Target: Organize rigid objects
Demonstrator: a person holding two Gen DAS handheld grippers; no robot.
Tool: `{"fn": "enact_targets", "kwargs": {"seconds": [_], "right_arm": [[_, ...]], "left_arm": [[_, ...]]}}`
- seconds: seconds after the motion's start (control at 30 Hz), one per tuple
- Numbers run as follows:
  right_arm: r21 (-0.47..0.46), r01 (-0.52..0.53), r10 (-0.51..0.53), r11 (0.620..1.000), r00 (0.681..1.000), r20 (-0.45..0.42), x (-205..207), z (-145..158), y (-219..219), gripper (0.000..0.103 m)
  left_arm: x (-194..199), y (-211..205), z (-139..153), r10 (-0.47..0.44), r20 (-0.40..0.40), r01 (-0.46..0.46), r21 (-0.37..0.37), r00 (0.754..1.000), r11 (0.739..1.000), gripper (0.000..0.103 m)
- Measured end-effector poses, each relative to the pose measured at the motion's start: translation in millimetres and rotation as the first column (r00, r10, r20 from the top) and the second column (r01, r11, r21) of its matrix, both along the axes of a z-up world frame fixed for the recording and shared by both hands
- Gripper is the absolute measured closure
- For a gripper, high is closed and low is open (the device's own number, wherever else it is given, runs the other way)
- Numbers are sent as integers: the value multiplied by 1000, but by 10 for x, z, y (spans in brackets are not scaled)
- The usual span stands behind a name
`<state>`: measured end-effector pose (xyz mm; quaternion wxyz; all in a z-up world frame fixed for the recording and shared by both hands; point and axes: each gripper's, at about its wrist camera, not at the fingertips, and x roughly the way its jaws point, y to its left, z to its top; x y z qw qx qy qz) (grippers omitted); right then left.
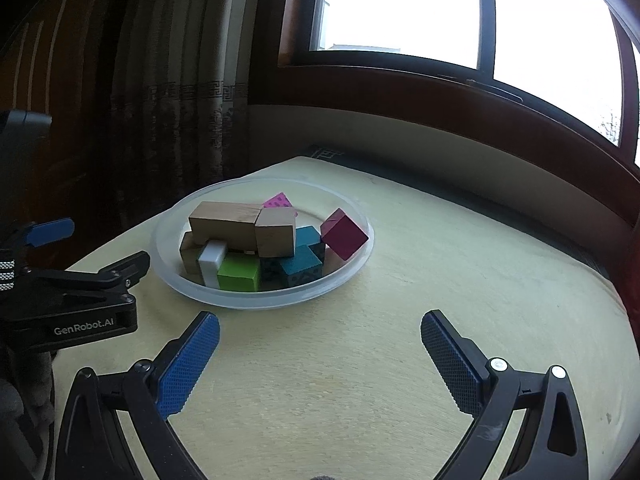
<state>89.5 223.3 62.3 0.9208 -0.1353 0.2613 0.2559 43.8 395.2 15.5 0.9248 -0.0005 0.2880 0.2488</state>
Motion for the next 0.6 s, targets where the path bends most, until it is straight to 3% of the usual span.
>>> {"fn": "enact_targets", "kwargs": {"seconds": [0.6], "right_arm": [[-1,-15,15,1000,1000,-10,-17,-17,40,0]], "left_arm": [[8,-63,-49,-7,-9,7,0,1000,1000,0]]}}
